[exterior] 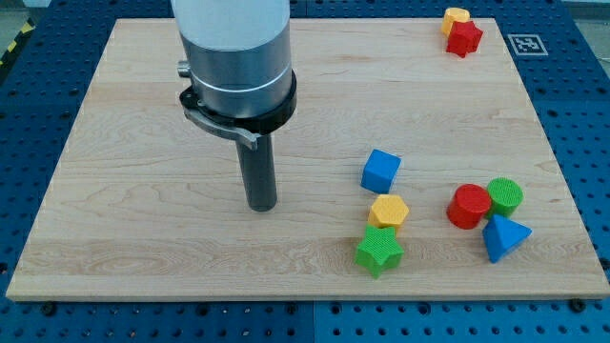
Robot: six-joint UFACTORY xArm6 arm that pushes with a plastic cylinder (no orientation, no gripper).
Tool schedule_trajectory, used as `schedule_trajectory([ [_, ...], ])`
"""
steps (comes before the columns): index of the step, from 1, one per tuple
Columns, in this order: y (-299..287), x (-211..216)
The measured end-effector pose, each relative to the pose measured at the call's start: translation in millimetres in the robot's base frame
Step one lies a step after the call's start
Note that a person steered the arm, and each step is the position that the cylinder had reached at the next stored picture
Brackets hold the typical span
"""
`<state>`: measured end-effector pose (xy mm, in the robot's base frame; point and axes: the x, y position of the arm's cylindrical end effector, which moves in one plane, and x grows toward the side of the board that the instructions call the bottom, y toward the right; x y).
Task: Push yellow hexagon closer to red circle
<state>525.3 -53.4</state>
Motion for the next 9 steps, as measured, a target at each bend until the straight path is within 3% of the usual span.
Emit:
schedule_trajectory([
  [5, 146, 15],
  [9, 143, 49],
])
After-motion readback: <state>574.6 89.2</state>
